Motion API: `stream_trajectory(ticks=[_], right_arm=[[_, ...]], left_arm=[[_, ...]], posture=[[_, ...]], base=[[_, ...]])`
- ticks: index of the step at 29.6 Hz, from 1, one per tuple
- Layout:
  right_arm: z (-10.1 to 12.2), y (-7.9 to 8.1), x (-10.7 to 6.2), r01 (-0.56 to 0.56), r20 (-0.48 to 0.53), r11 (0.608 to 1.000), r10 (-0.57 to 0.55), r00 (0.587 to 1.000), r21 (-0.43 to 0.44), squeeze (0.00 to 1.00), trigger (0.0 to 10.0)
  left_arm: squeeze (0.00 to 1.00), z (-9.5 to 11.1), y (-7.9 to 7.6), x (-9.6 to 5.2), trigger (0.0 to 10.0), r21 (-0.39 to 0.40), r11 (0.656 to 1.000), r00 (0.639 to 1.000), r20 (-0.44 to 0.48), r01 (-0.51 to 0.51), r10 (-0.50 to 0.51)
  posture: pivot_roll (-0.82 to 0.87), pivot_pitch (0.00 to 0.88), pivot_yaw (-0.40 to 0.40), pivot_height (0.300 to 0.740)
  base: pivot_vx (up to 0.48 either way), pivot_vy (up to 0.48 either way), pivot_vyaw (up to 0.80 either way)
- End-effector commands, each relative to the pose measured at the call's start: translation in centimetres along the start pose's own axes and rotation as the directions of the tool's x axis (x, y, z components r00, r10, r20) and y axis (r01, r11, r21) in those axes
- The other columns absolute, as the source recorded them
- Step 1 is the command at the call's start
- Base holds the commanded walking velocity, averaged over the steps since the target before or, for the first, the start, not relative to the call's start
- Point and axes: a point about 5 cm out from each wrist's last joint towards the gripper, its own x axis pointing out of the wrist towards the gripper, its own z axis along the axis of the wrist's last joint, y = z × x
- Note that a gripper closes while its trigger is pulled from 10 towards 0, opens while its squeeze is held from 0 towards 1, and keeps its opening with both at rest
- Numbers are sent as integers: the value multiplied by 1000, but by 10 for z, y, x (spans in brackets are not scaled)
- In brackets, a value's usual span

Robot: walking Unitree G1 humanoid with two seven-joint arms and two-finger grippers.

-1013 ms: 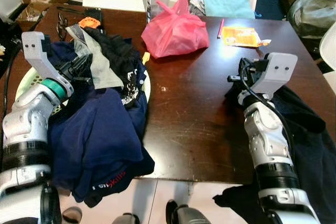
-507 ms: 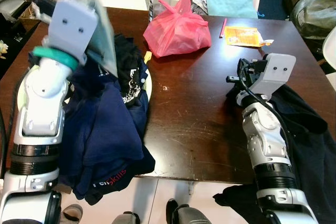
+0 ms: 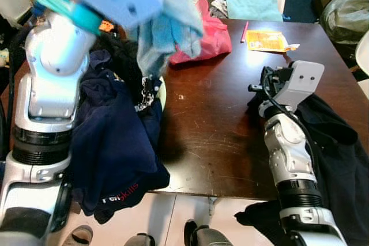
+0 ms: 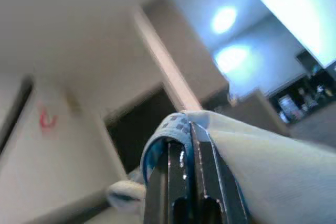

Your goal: Hang hanger

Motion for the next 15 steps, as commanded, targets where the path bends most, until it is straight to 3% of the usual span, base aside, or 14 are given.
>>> stream_trajectory(ticks=[1, 2, 3, 5, 6, 7, 8, 9, 10, 11, 12, 13, 14, 15], right_arm=[[-4, -8, -4, 30, -14, 1000, -30, 999, 1, 0, 10000], [-4, -8, -4, 30, -14, 1000, -30, 999, 1, 0, 10000], [-5, -10, -4, 32, -18, 999, -32, 999, 0, 0, 10000], [-5, -10, -4, 32, -18, 999, -32, 999, 0, 0, 10000], [-7, -9, -5, 30, -24, 1000, -30, 999, 0, 0, 10000], [-8, -8, -4, 23, -29, 1000, -23, 999, 1, 0, 10000], [-8, -6, -4, 17, -31, 1000, -17, 999, 2, 0, 10000], [-8, -4, -3, 11, -30, 1000, -11, 999, 3, 0, 10000], [-8, -4, -3, 11, -30, 1000, -11, 999, 3, 0, 10000], [-8, -3, -2, 7, -28, 1000, -7, 1000, 4, 0, 10000], [-7, -2, 0, 5, -26, 1000, -5, 1000, 6, 0, 10000], [-7, -2, 0, 5, -26, 1000, -5, 1000, 6, 0, 10000], [-6, -1, 1, 1, -25, 1000, -1, 1000, 8, 0, 10000], [-6, -1, 1, 0, -25, 1000, 0, 1000, 8, 0, 10000]], left_arm=[[0, 1, 17, -5, 10000, 238, 968, 997, 44, -78, 70], [0, 1, 17, -5, 10000, 238, 968, 997, 44, -78, 70], [0, 5, 24, -6, 10000, 332, 935, 990, 93, -129, 104], [0, 5, 24, -6, 10000, 332, 935, 990, 93, -129, 104], [0, 2, 28, -8, 10000, 381, 916, 991, 74, -128, 107], [0, -19, 31, -12, 10000, 325, 943, 984, -132, -73, 121], [0, -41, 31, -21, 10000, 208, 977, 935, -333, -53, 122], [0, -66, 26, -36, 10000, 54, 997, 838, -539, -62, 81], [0, -66, 26, -36, 10000, 54, 997, 838, -539, -62, 81], [0, -86, 19, -54, 10000, -57, 993, 738, -674, -107, 41], [0, -107, 13, -79, 10000, -80, 989, 633, -774, -126, 18], [0, -107, 13, -79, 10000, -80, 989, 633, -774, -126, 18], [796, -136, 3, -123, 10000, -95, 987, 474, -880, -132, -21], [796, -142, 0, -135, 10000, -100, 987, 435, -900, -123, -37]], posture=[[60, 71, 3, 740], [60, 71, 3, 740], [60, 71, 3, 740], [60, 71, 3, 740], [70, 70, 0, 740], [68, 71, -3, 740], [70, 70, -3, 740], [72, 68, -2, 740], [72, 68, -2, 740], [73, 66, -3, 740], [72, 65, -5, 740], [72, 65, -5, 740], [71, 64, -6, 740], [71, 64, -6, 740]], base=[[0, 0, 0], [0, 0, 0], [0, 0, 0], [0, 0, 0], [0, 0, 0], [0, 0, 0], [0, 0, 0], [0, 0, 0], [0, 0, 0], [0, 0, 0], [0, 0, 0], [0, 0, 0], [0, 0, 0], [0, 0, 0]])
